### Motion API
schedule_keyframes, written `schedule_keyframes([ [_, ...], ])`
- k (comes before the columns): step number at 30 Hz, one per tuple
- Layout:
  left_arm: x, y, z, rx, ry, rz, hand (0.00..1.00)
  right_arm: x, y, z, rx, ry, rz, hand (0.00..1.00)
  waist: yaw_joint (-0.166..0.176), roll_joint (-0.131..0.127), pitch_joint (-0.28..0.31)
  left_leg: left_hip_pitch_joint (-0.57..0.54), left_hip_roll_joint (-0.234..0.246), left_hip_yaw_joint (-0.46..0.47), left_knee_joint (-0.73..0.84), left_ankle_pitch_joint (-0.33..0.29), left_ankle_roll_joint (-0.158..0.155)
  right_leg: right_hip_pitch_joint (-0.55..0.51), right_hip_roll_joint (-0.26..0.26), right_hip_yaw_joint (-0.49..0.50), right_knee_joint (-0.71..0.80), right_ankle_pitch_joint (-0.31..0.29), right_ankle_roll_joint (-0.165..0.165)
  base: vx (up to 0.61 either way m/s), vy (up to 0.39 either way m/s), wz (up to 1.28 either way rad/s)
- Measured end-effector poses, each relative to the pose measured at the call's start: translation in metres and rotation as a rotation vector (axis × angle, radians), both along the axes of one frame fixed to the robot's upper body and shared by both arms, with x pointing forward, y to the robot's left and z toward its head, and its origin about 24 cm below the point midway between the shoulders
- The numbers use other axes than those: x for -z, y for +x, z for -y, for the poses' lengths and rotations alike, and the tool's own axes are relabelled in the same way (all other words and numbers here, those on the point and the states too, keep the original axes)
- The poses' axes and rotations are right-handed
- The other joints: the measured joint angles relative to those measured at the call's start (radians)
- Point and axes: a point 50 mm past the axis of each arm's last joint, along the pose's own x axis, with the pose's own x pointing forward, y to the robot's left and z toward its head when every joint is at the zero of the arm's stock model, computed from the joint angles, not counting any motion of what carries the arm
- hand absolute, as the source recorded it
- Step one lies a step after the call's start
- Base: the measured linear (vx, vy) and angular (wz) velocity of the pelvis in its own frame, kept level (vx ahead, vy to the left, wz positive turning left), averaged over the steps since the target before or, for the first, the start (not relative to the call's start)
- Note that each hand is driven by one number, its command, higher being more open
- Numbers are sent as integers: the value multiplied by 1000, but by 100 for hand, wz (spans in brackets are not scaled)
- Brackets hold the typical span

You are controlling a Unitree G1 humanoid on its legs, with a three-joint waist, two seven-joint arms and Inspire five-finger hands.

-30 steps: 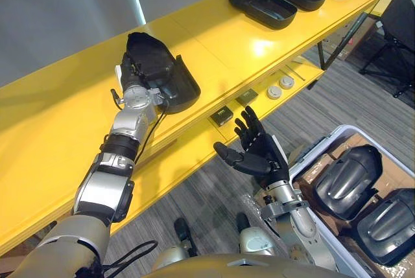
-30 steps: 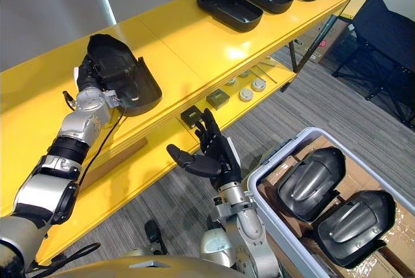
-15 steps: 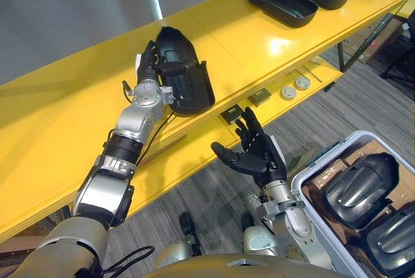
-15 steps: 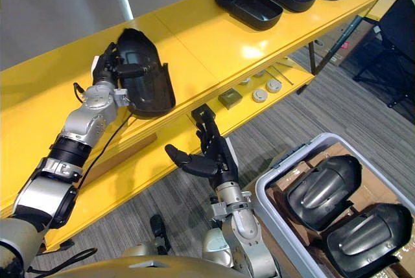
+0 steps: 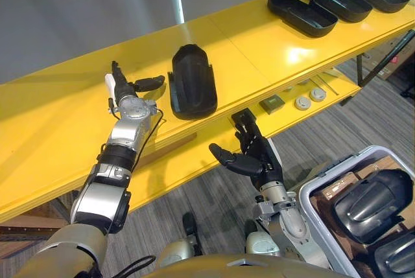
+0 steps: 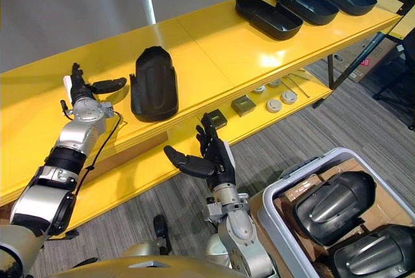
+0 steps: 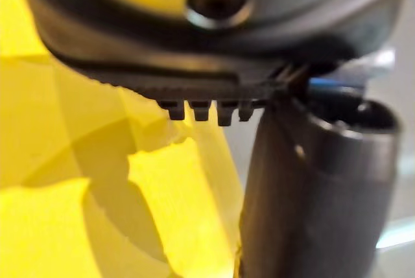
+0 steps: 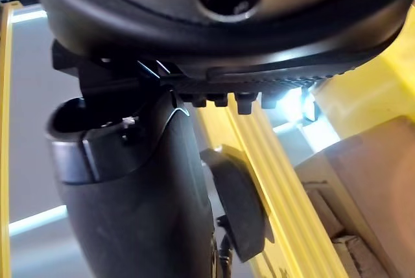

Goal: Walk over and take three plastic housings, then place them on the shelf

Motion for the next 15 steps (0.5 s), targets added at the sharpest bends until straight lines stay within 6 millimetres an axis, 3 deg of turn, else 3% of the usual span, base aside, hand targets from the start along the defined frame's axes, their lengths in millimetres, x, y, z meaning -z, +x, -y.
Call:
schedule_keyframes([
  [2, 1, -3, -2, 9, -27, 63, 100, -2, 2, -1, -2, -43, 27, 100, 2, -2, -1, 0, -1, 0, 1, 7, 7, 1, 2, -3, -1, 5, 3, 42, -15, 2],
  [4, -15, -7, 6, 81, -137, 198, 100, -6, 6, 1, 13, -94, 62, 100, 4, -4, -2, 0, -3, -3, 2, 10, 8, 2, 3, -6, 1, 5, 3, 31, -9, 5],
  [6, -47, -15, 28, 285, -276, 415, 100, -11, 11, 5, 47, -148, 101, 100, 14, -4, -2, 0, -6, -6, 3, 10, 8, 3, 2, -10, 5, 3, 1, 14, 6, 7],
  [8, -102, -44, 75, 725, -417, 704, 100, -21, 22, 18, 100, -214, 164, 100, 27, -5, -3, 6, -11, -17, 1, 11, 9, 14, -2, -22, 6, 2, 0, 1, 16, 12],
  [11, -145, -84, 110, 1121, -505, 925, 100, -36, 33, 31, 132, -281, 264, 100, 21, 3, -24, 36, -13, -18, 0, -1, -3, 39, -5, -24, 5, -5, -4, -11, 17, -1],
  [15, -162, -90, 110, 1198, -508, 1009, 100, -46, 34, 51, 168, -401, 354, 100, 20, 34, -84, 36, -2, -24, -1, -2, -7, 45, 2, -38, -6, -15, -8, -37, -13, 5],
])
